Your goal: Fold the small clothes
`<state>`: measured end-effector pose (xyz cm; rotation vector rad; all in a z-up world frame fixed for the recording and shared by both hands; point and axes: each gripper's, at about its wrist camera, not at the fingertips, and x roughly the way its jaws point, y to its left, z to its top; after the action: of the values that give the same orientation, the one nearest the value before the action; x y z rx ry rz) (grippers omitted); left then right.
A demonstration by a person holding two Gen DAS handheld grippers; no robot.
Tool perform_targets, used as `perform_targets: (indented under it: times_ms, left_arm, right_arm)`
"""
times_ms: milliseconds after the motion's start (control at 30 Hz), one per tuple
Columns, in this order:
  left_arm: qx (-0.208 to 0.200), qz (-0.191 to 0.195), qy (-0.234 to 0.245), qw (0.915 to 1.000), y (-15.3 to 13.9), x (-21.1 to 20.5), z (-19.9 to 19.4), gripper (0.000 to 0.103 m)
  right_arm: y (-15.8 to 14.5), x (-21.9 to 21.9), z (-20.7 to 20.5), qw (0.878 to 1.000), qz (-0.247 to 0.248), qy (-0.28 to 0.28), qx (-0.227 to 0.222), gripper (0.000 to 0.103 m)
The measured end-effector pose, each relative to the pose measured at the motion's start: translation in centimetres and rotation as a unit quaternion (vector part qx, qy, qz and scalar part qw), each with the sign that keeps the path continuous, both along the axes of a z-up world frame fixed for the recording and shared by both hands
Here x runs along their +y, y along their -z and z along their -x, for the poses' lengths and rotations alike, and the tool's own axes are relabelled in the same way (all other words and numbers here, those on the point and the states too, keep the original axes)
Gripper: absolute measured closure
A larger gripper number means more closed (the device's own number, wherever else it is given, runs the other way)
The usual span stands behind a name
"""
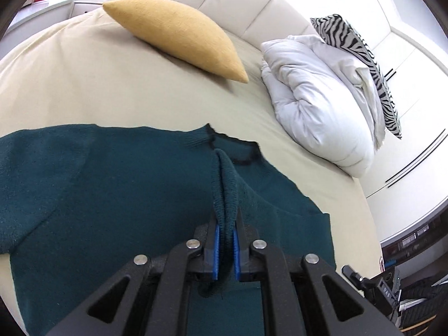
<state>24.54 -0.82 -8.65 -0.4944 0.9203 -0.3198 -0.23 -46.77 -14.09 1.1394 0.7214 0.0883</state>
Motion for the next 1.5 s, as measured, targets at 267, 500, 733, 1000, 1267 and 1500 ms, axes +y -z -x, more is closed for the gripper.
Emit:
perform_targets:
  times_ms: [267, 500, 733, 1000, 1267, 1500]
  left_arm:
    - [0.027, 0.000, -0.019, 0.9995, 3.3, 1.7, 0.1, 0.095]
    - [0.052, 0.008, -0.014, 0.9985, 6.2, 2.7, 0.0, 0.094]
    - [0.047, 0.006, -0.010, 0.9988, 6.3, 3.0, 0.3, 0.094]
    - [0.043, 0.000, -0.011, 0.9990, 6.1, 2.6, 0.2, 0.094]
    - [0.042, 0.003, -0.009, 0.9991, 5.9, 2.5, 0.2, 0.094]
    - [0.034, 0.001, 0.005, 0.9994, 5.6, 1.6, 0.3, 0.094]
  right_arm:
    - [0.8, -2.5, -0.6, 0.998, -0.022, 0.054, -0.002, 0.049]
    - [1.5, -4.0, 0.0, 0.997, -0.020, 0.069, -0.003, 0.051]
    - [1.6, -4.6, 0.0, 0.997, -0.014, 0.077, -0.006, 0.052]
    - [1.4, -3.2, -1.1, 0.998, -0.036, 0.041, -0.001, 0.047]
    - [1.4, -4.1, -3.2, 0.998, -0.035, 0.053, -0.012, 0.048]
    - [2.6, -5.8, -1.0, 0.991, -0.060, 0.107, -0.047, 0.062]
